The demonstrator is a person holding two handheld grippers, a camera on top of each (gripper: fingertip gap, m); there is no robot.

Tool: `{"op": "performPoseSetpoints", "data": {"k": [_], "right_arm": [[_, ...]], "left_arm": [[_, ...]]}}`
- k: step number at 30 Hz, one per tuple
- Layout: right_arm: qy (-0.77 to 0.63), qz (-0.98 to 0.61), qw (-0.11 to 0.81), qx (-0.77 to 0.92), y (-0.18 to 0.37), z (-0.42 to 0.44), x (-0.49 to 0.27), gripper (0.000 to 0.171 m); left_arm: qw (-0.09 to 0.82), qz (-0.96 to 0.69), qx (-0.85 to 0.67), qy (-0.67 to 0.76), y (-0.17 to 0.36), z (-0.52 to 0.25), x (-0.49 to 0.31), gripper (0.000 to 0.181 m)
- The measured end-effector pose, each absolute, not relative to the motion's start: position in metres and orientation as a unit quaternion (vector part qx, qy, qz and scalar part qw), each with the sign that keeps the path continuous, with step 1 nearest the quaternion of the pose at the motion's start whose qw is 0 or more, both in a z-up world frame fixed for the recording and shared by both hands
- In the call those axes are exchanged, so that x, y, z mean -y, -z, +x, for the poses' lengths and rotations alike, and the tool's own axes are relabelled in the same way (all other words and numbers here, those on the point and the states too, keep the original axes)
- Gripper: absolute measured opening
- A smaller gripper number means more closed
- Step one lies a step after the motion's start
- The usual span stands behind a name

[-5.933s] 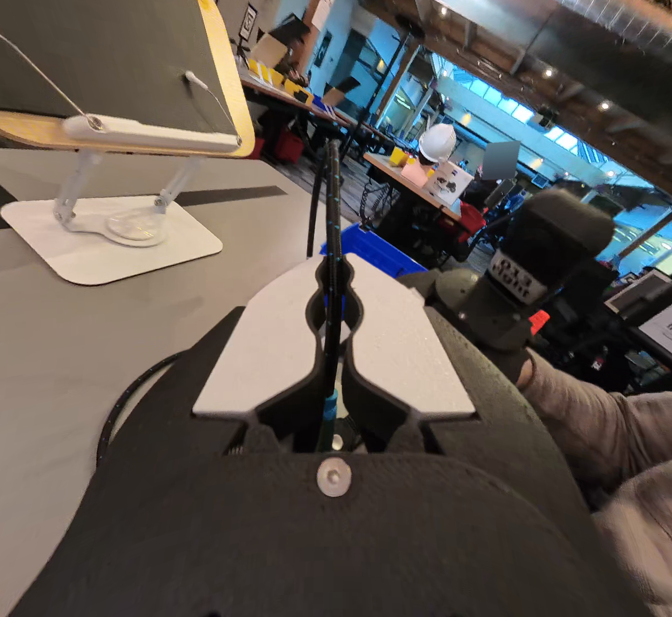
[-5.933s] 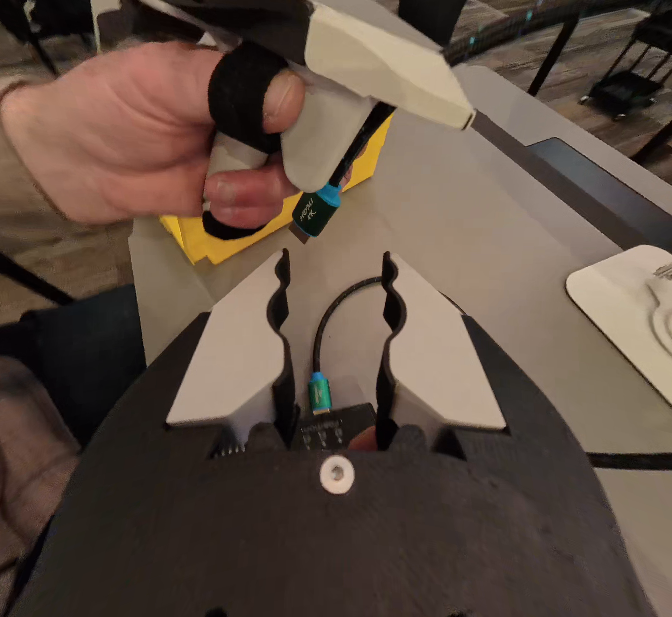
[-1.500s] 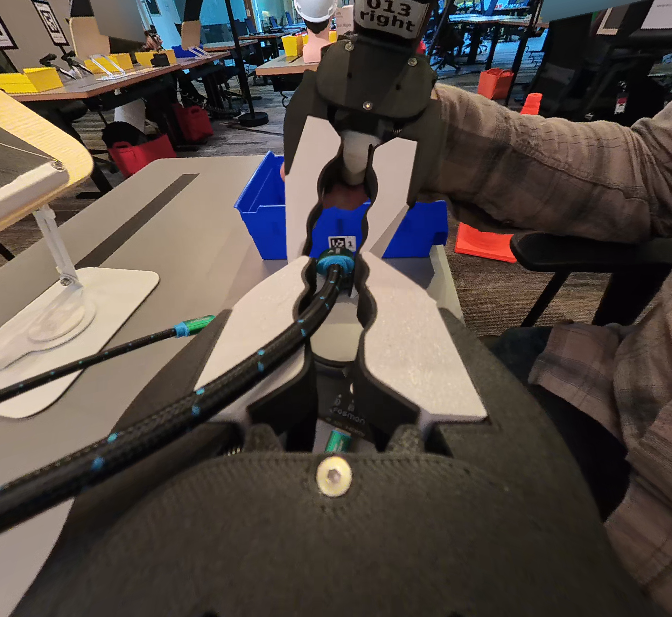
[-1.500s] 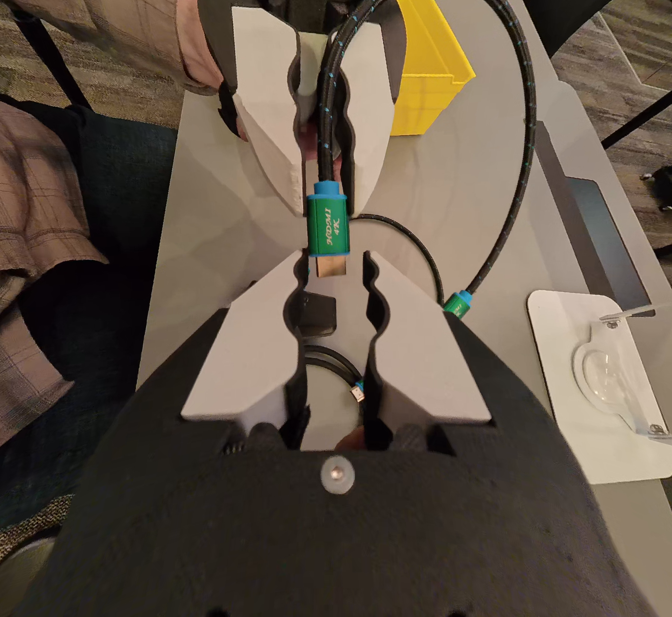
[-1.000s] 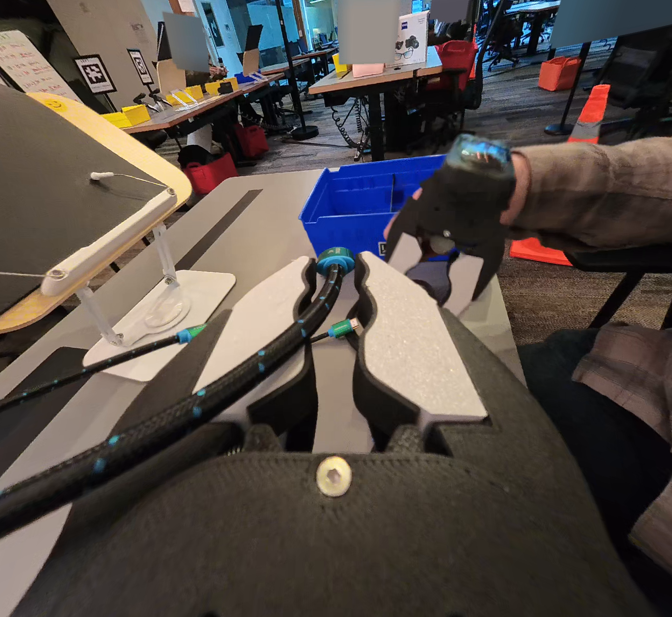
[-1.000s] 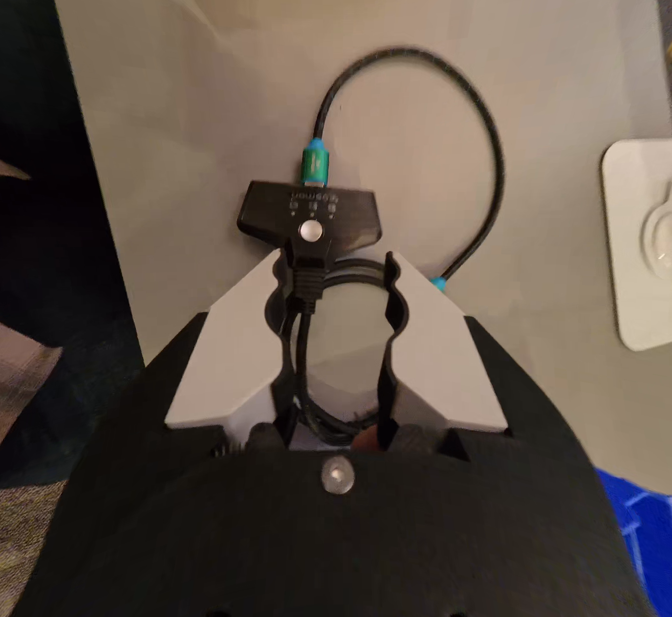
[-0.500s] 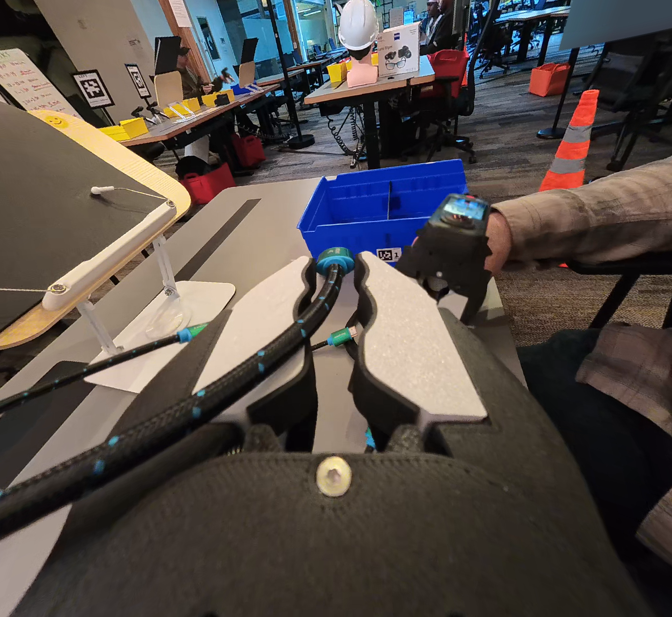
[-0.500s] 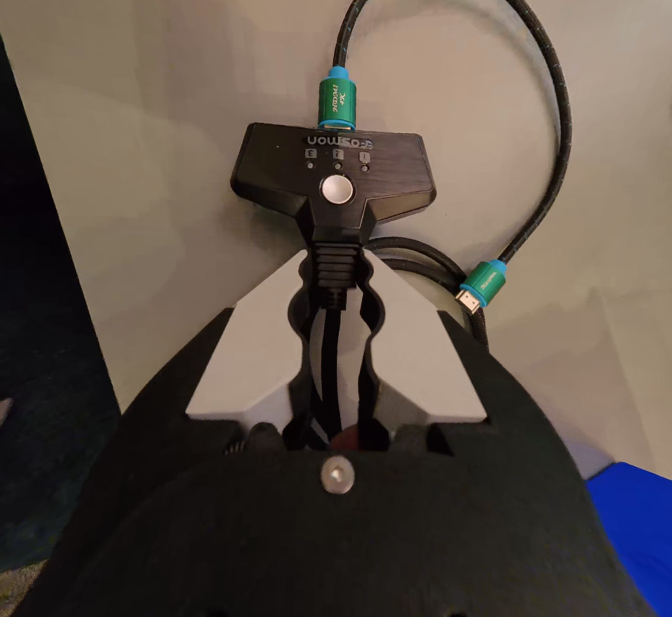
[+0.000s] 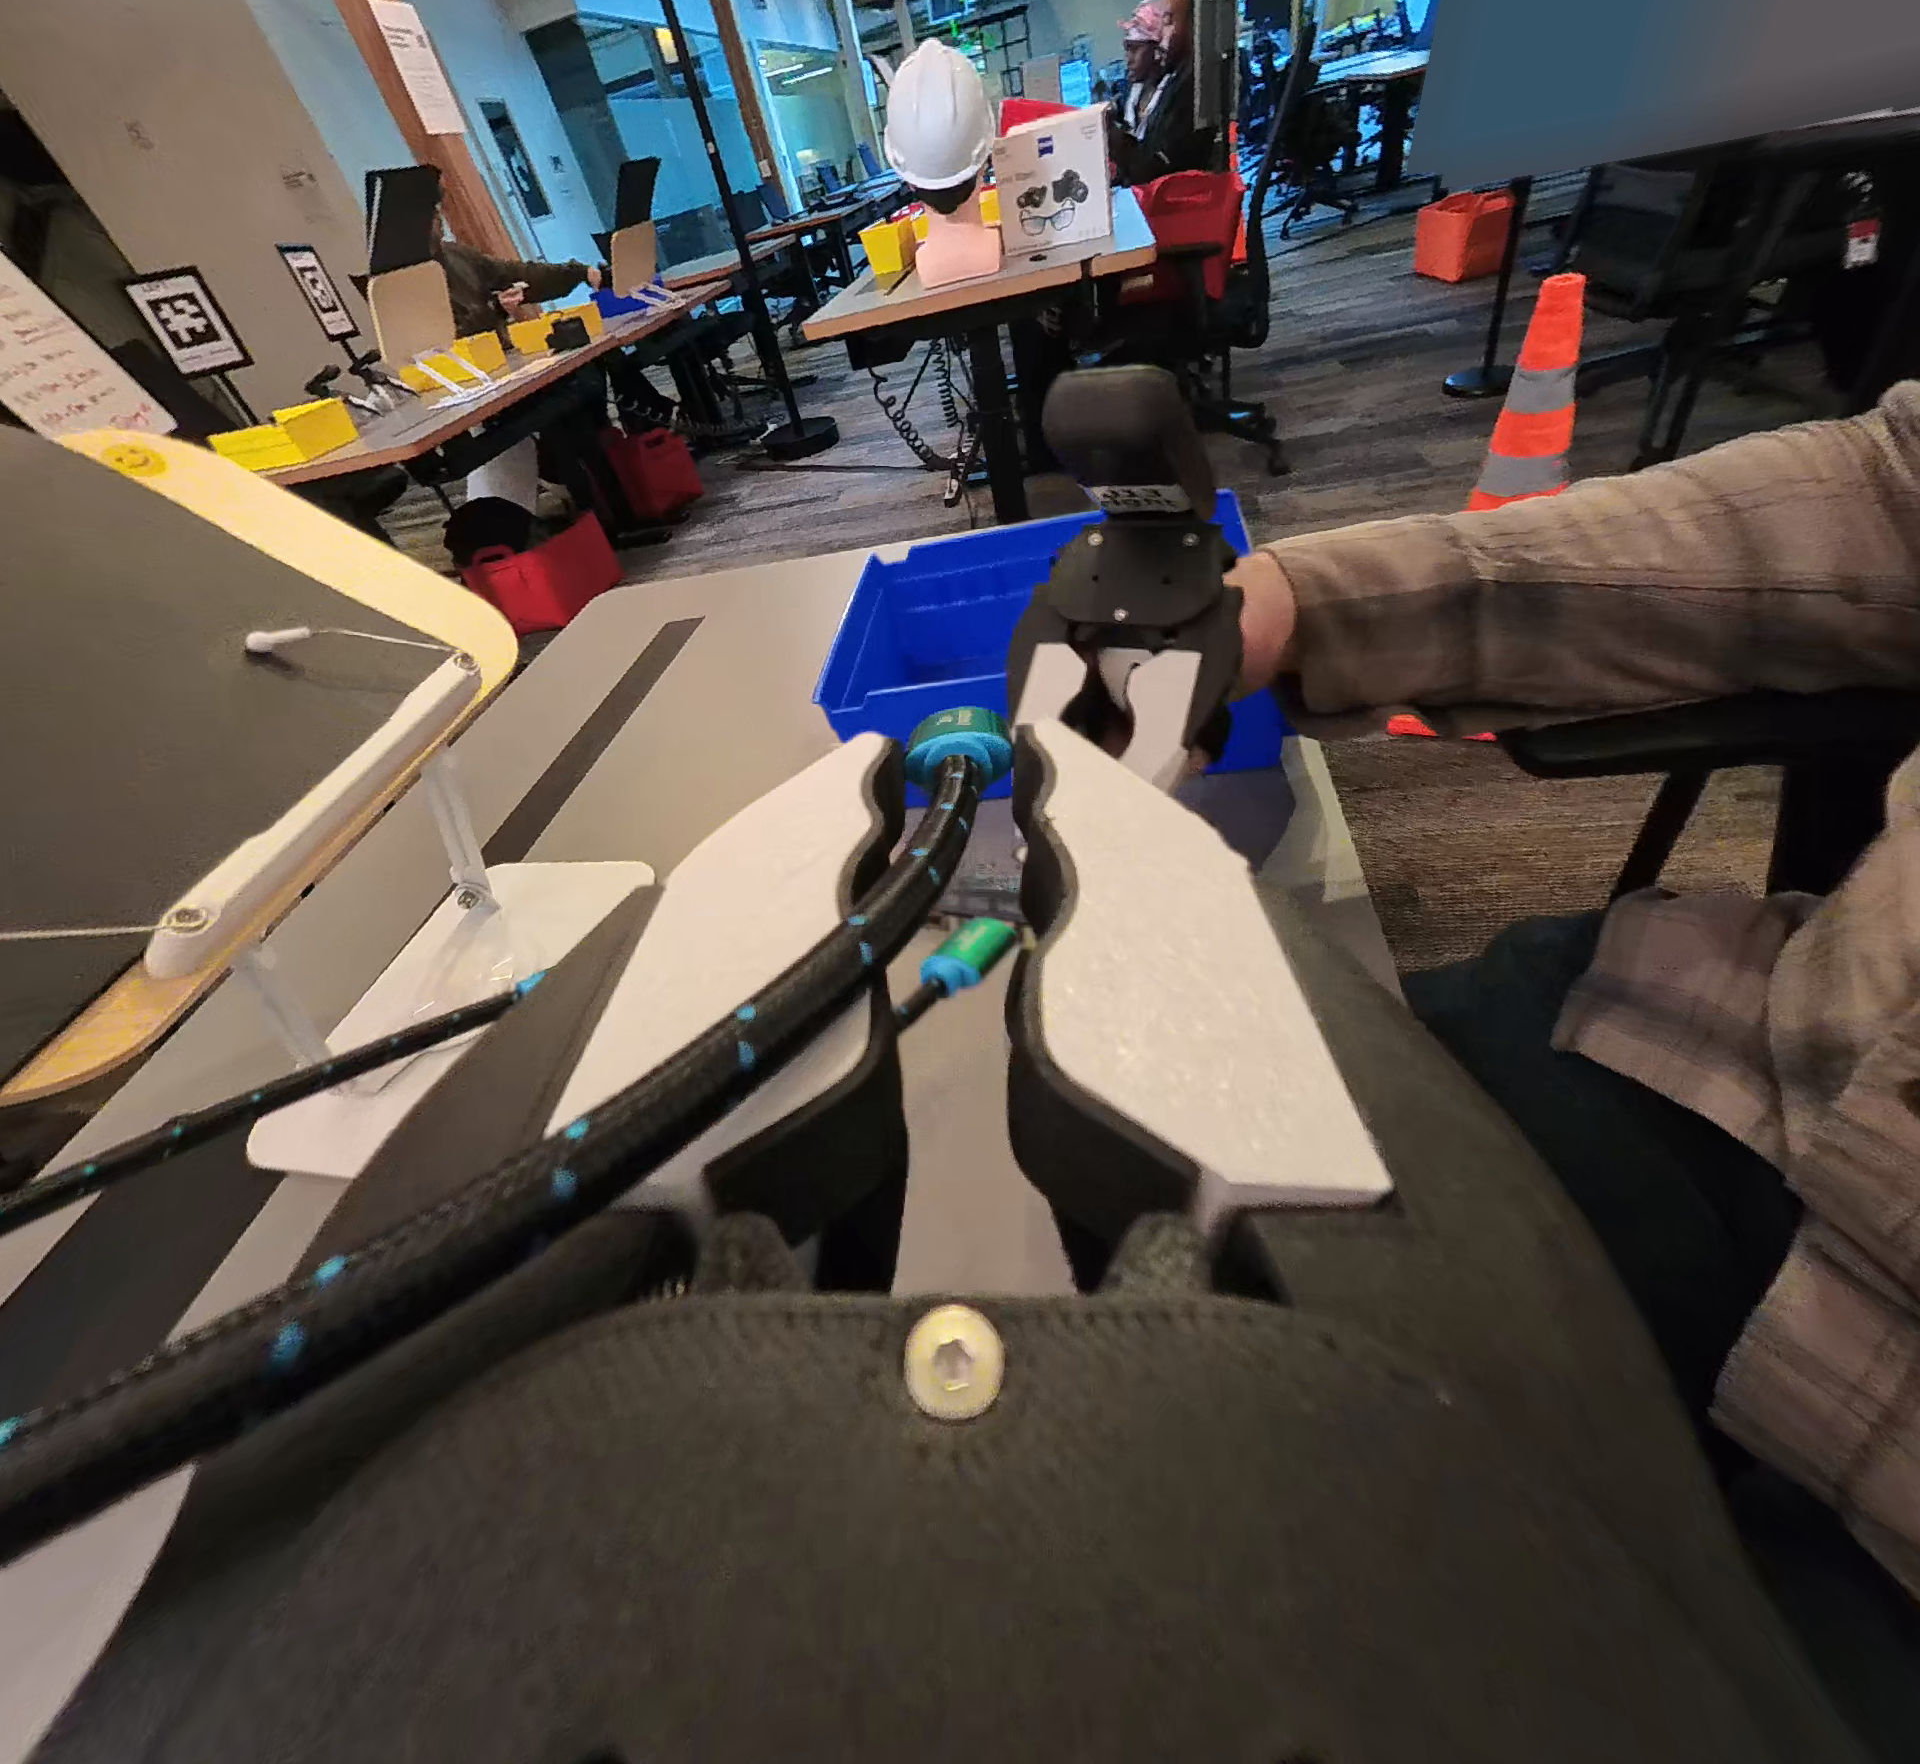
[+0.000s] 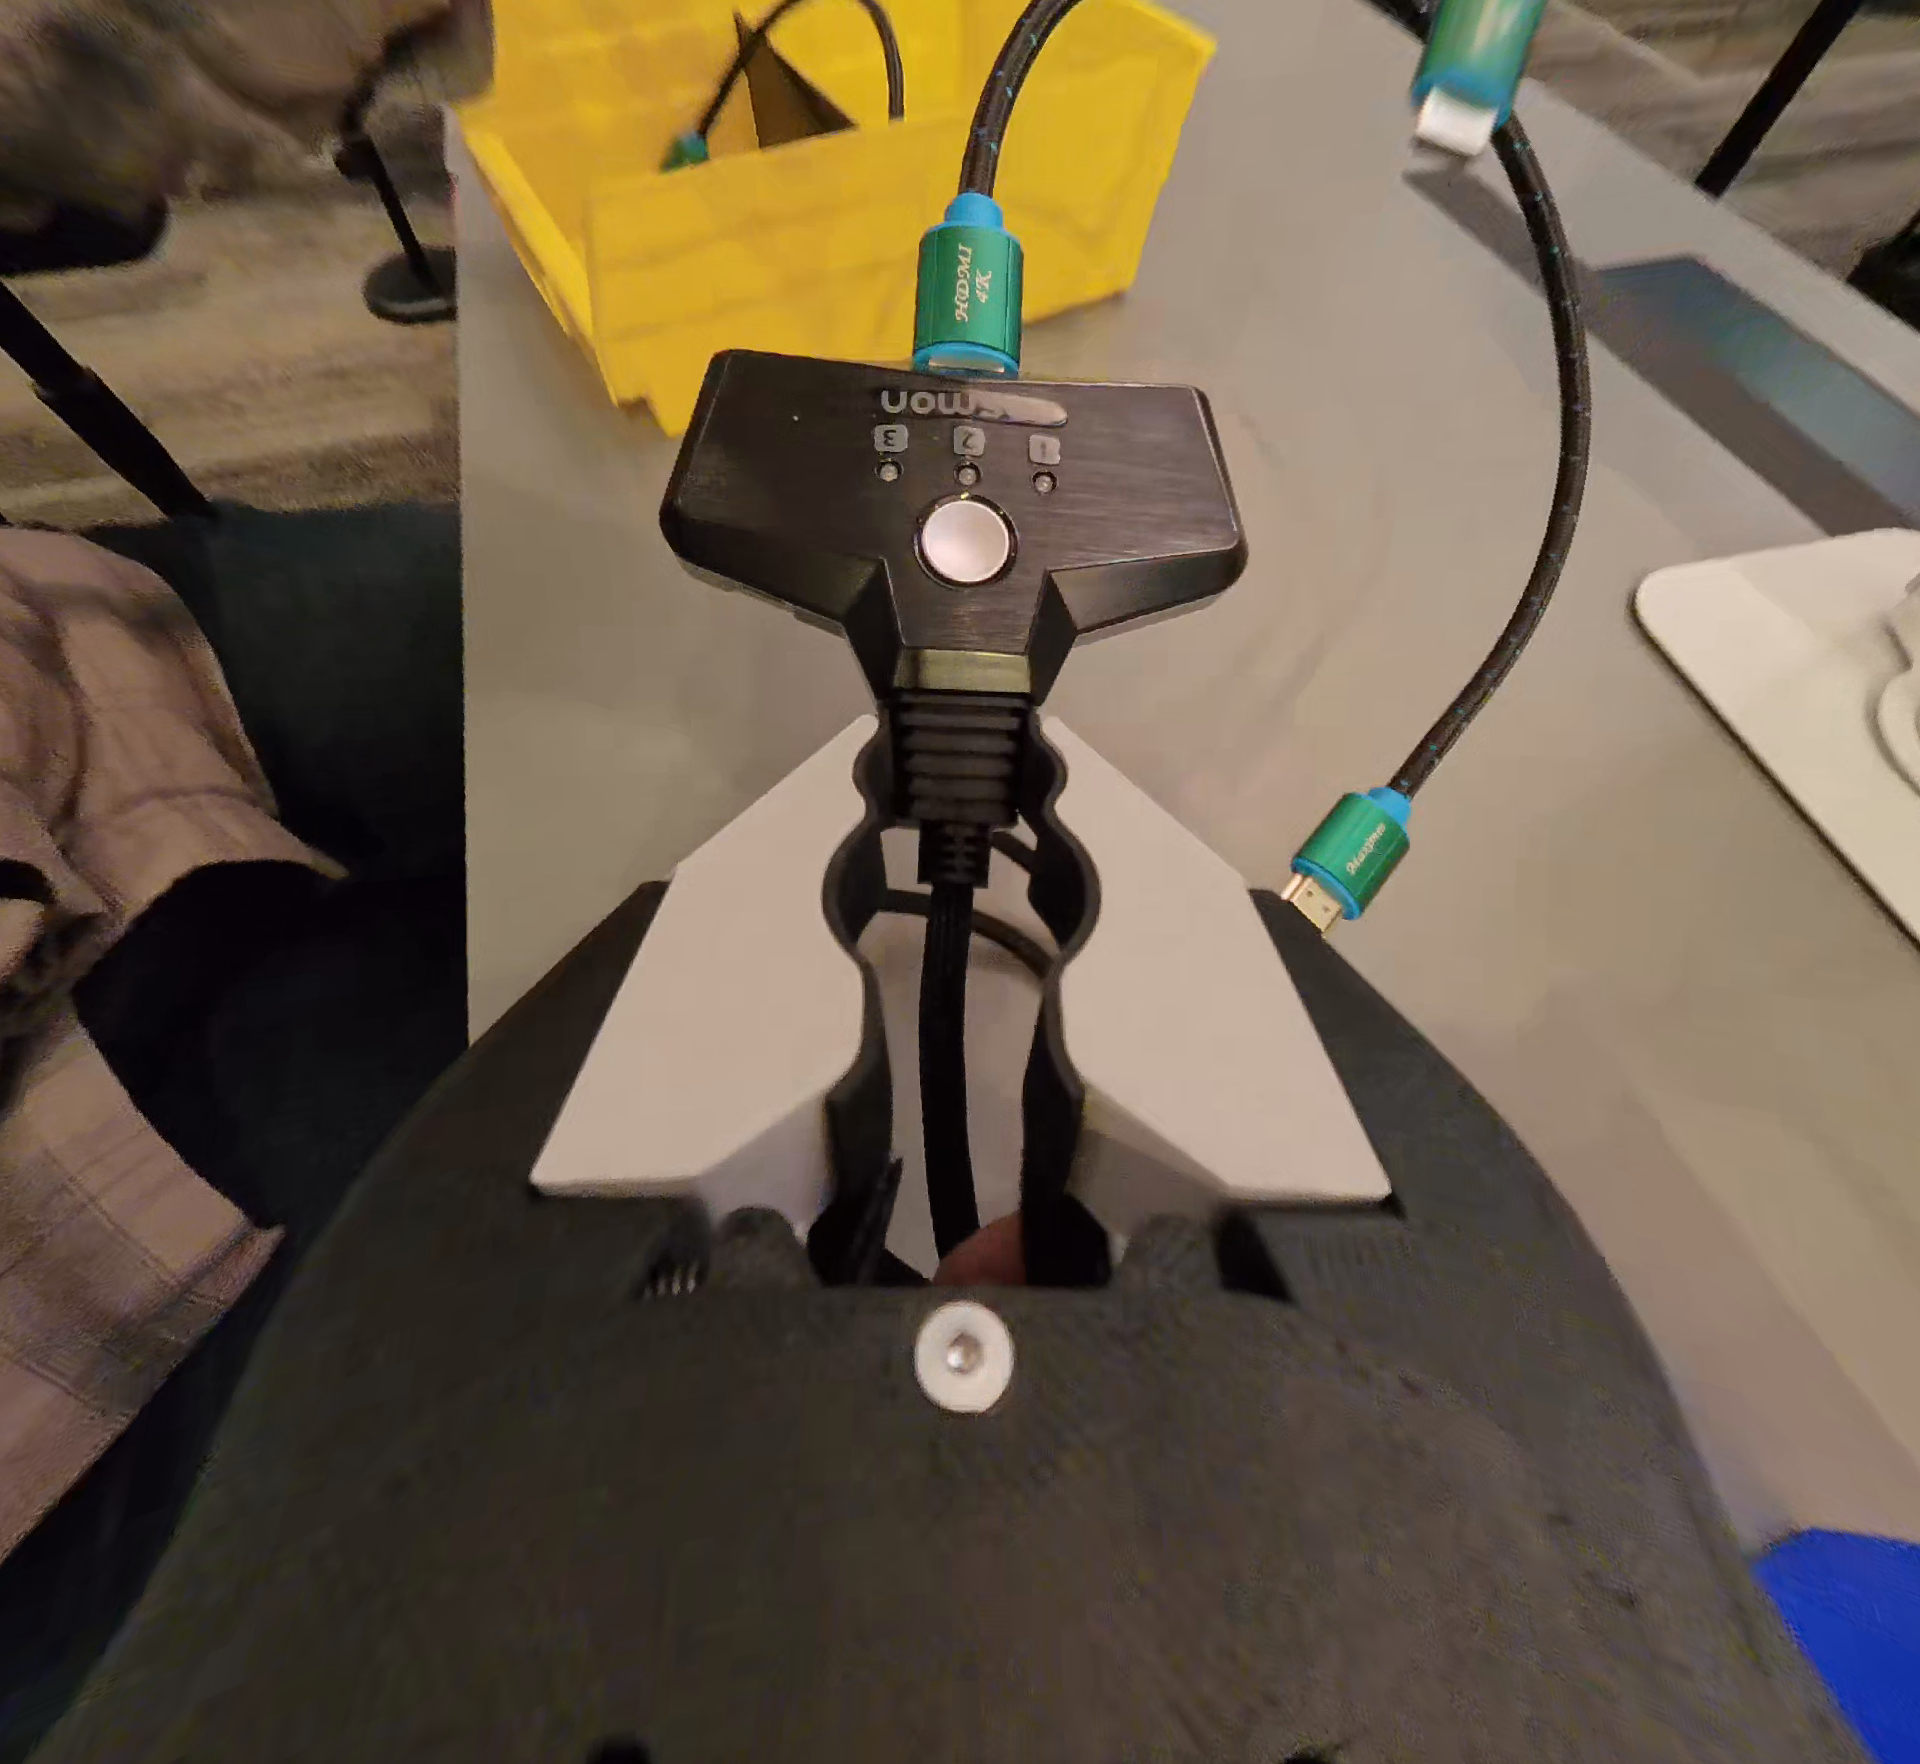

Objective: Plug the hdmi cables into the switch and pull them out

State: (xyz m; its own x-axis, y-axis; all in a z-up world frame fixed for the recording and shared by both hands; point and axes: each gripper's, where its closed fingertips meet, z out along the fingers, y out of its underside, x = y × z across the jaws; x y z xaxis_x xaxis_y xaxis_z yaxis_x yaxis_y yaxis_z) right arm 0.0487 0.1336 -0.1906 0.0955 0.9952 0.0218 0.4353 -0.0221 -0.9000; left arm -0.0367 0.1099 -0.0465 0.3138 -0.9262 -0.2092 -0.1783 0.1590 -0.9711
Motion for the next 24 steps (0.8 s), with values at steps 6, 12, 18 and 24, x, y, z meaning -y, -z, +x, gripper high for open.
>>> {"op": "performPoseSetpoints", "data": {"k": [6, 12, 18, 24], "right_arm": [[-0.400, -0.588, 0.411, 0.570, 0.157, 0.047, -0.133, 0.020], [-0.441, -0.551, 0.399, 0.585, 0.131, 0.044, -0.128, 0.020], [-0.462, -0.528, 0.403, 0.588, 0.115, 0.044, -0.132, 0.020], [-0.455, -0.514, 0.406, 0.603, 0.110, 0.042, -0.127, 0.021]], "left_arm": [[0.567, -0.554, -0.516, 0.325, 0.045, -0.030, -0.098, 0.019], [0.561, -0.543, -0.533, 0.327, 0.043, -0.022, -0.088, 0.019], [0.559, -0.549, -0.538, 0.311, 0.046, -0.015, -0.088, 0.019], [0.554, -0.551, -0.534, 0.322, 0.051, -0.009, -0.089, 0.019]]}}
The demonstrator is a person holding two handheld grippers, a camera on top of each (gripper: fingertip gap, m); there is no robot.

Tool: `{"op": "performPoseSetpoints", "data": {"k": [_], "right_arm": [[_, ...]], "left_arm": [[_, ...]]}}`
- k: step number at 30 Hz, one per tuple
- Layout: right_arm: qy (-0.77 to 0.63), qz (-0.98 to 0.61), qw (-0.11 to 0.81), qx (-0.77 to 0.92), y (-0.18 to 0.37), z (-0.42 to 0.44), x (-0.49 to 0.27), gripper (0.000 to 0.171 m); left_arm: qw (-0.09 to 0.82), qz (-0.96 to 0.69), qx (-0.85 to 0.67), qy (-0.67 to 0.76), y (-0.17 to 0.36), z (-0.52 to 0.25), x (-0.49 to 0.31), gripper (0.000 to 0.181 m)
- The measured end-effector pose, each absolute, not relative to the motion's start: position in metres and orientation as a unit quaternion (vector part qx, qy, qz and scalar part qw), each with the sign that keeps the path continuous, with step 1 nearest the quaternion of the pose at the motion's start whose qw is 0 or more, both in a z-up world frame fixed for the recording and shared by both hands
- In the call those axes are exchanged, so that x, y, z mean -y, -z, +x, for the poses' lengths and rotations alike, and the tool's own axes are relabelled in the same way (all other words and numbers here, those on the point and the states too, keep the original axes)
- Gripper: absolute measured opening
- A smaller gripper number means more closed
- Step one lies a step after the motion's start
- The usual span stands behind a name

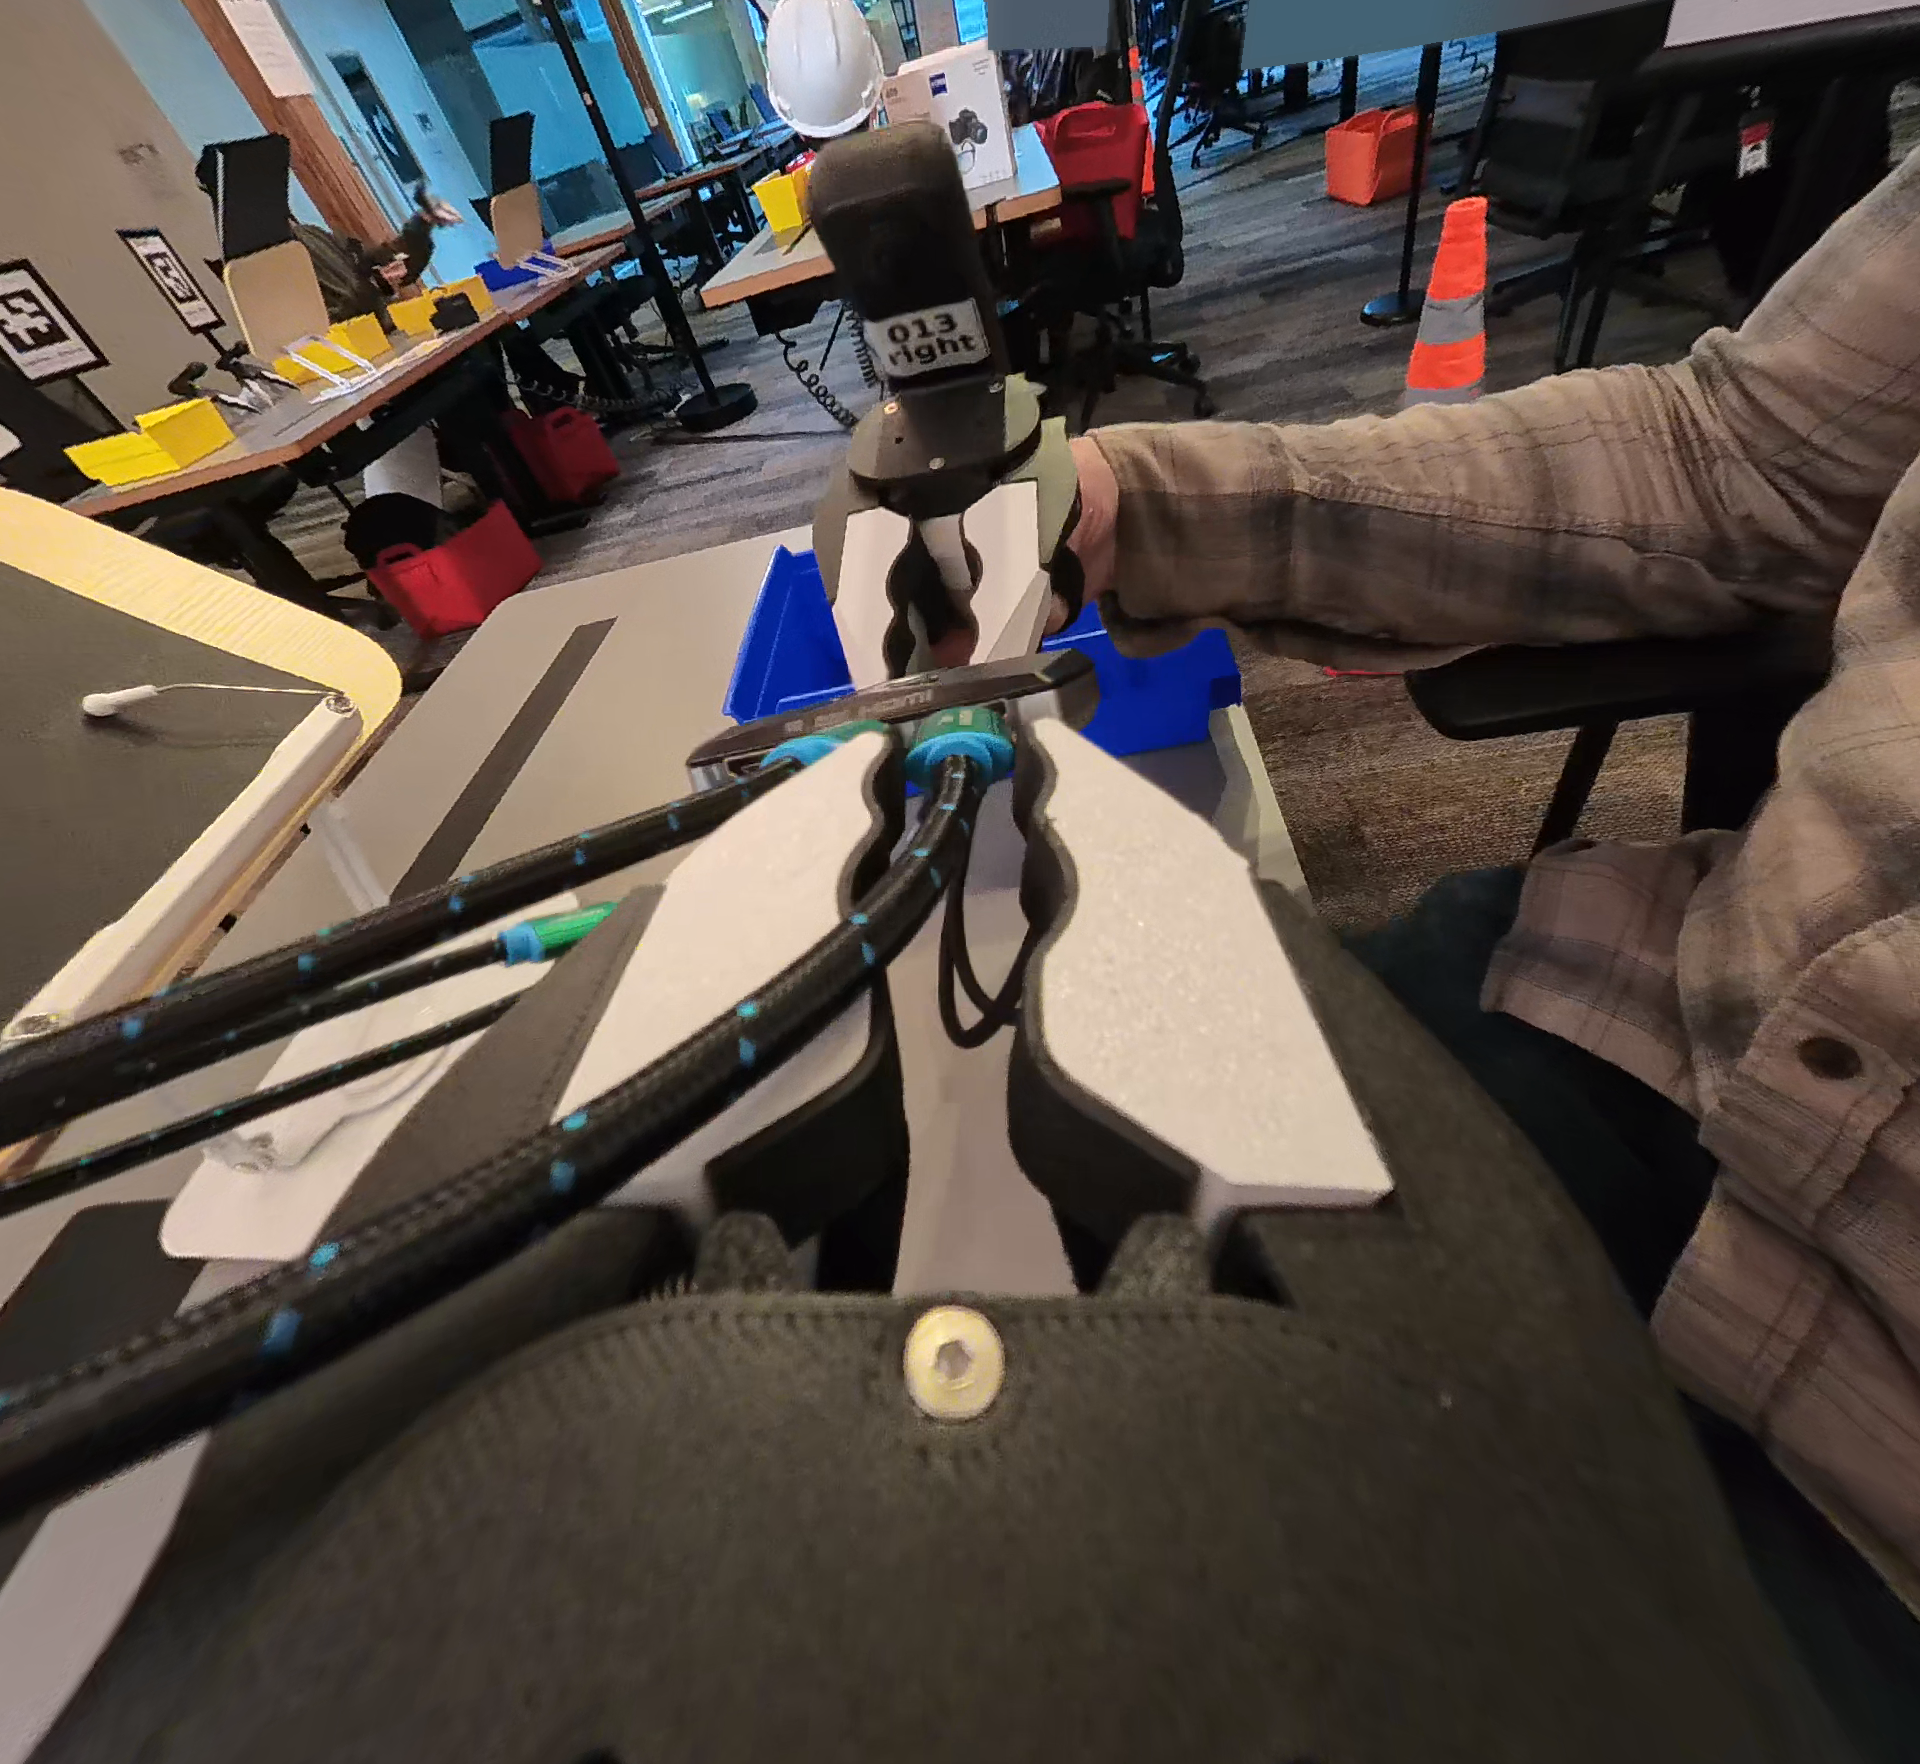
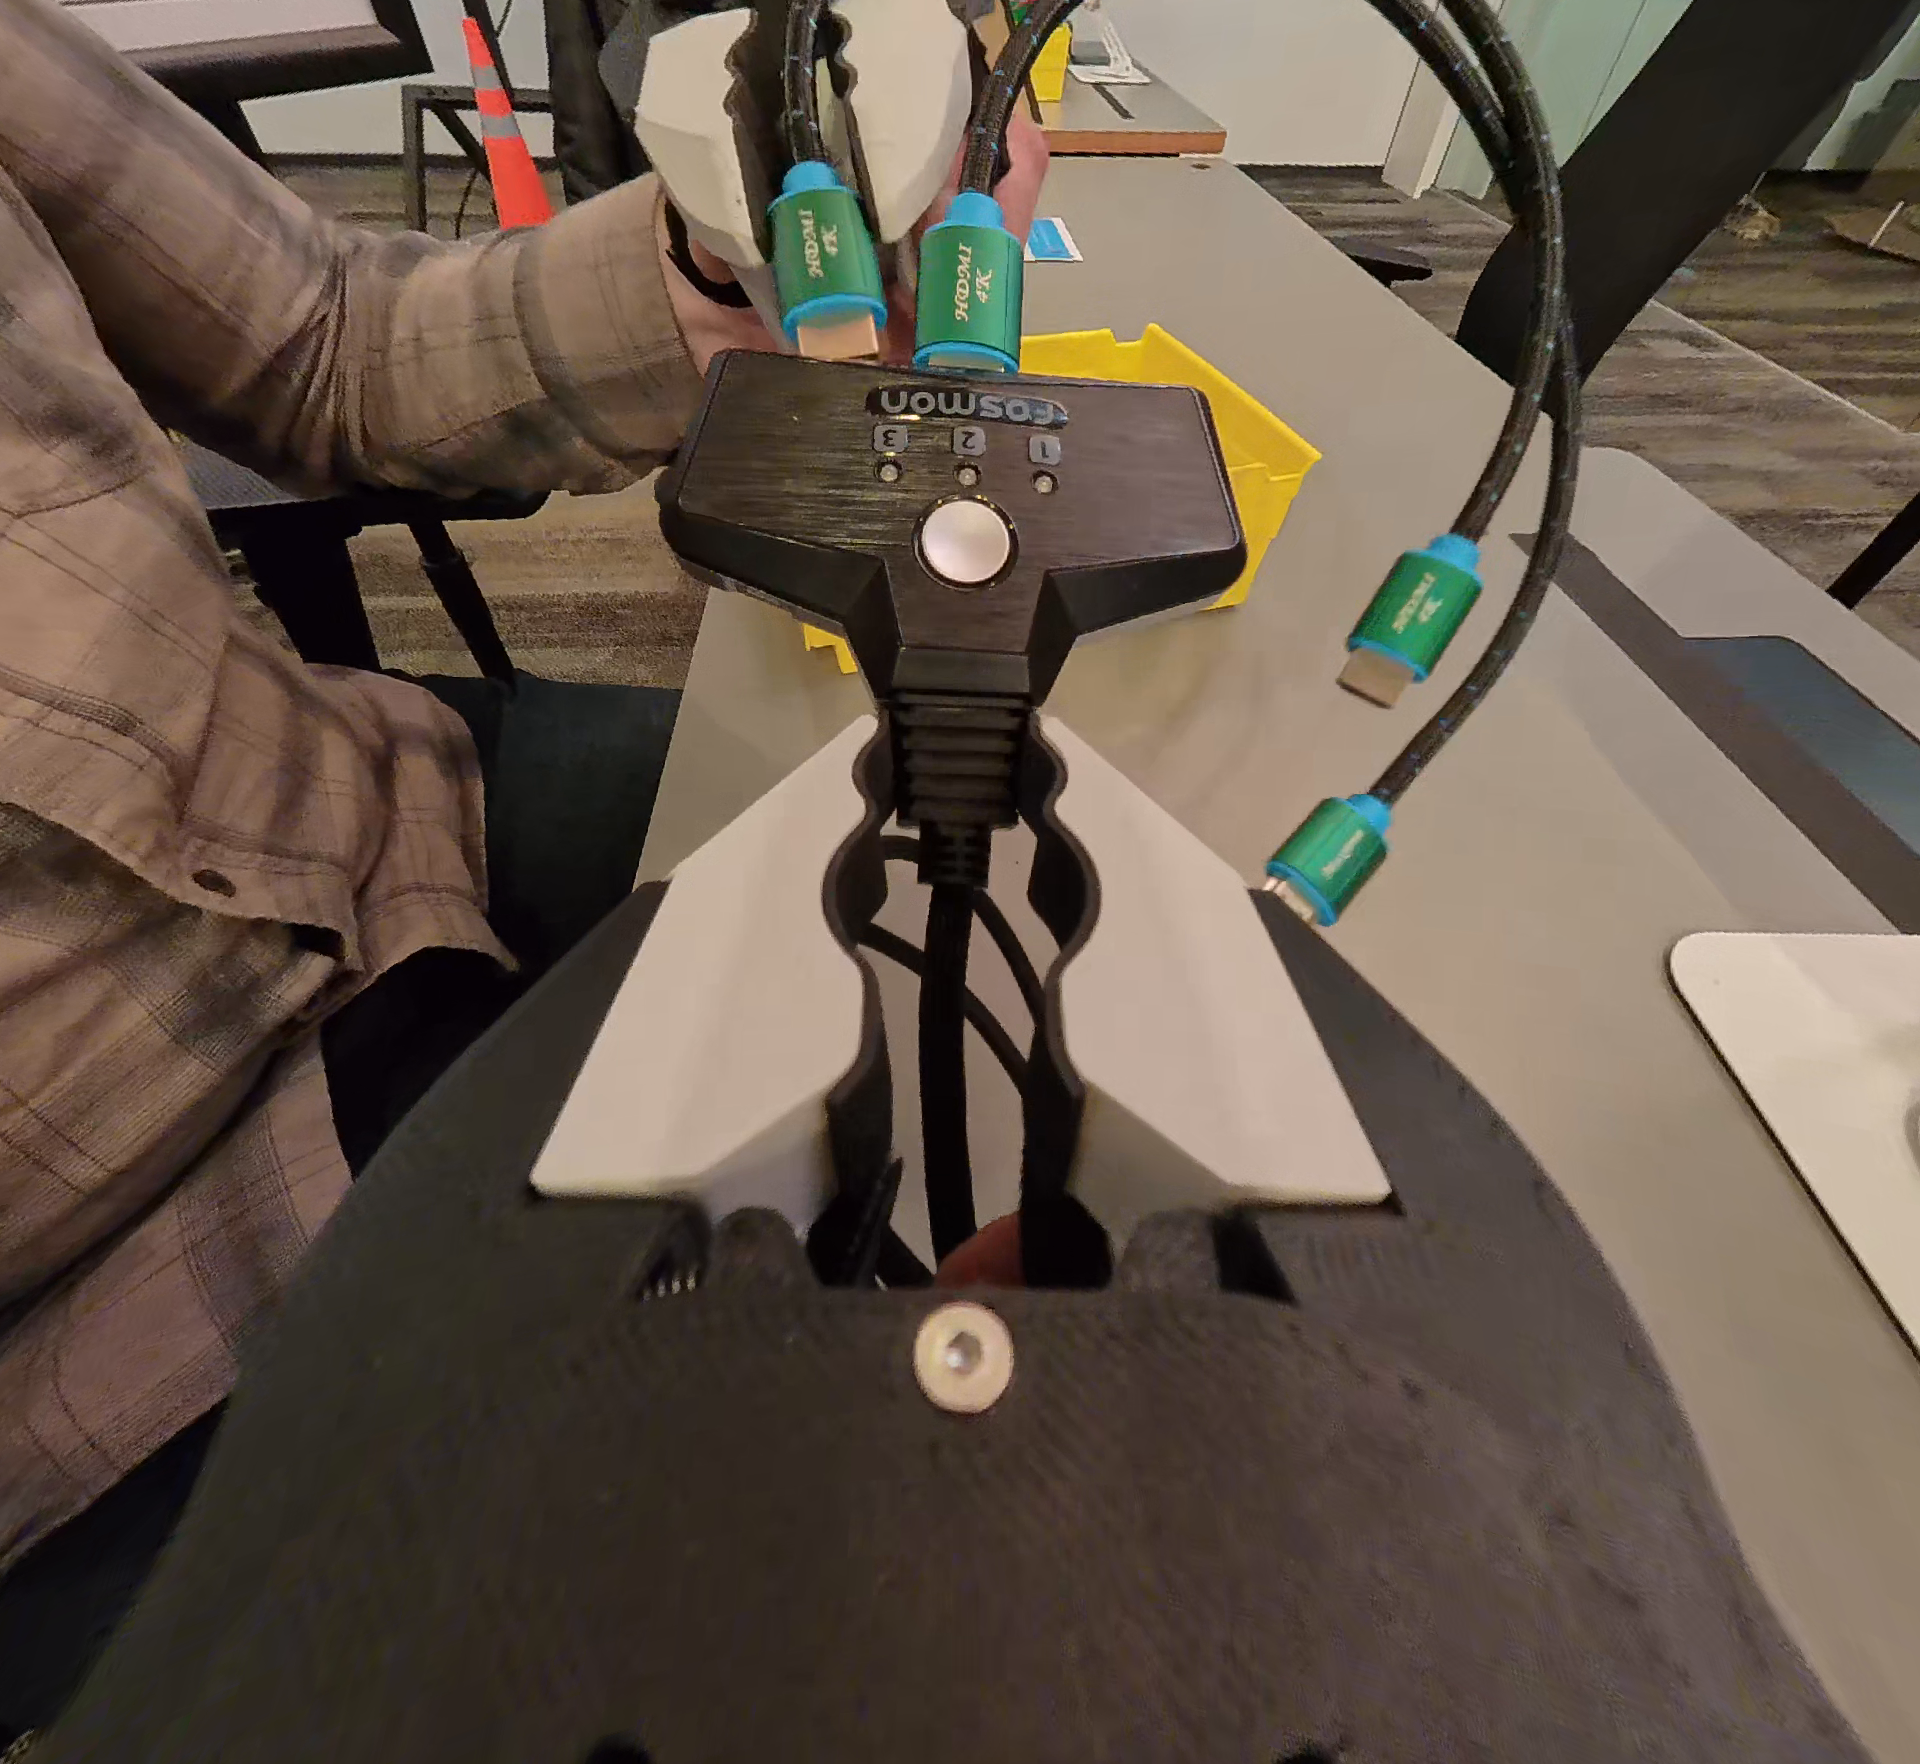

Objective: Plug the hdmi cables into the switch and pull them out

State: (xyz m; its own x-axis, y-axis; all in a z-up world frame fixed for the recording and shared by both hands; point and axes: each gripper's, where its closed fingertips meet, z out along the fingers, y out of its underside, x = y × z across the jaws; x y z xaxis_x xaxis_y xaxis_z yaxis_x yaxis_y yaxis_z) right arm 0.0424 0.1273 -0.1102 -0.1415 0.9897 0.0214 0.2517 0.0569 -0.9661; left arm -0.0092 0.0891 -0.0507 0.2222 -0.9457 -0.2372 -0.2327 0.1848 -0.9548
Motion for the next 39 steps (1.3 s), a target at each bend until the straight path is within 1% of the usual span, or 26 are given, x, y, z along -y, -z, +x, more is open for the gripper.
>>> {"op": "performPoseSetpoints", "data": {"k": [15, 39], "right_arm": [[-0.445, -0.506, 0.408, 0.616, 0.1074, 0.0450, -0.1227, 0.021], [-0.390, -0.513, 0.414, 0.643, 0.1033, 0.0492, -0.1239, 0.020]], "left_arm": [[0.542, -0.538, -0.523, 0.380, 0.0502, -0.0048, -0.0820, 0.019], [0.521, -0.552, -0.516, 0.396, 0.0562, -0.0027, -0.0821, 0.020]]}}
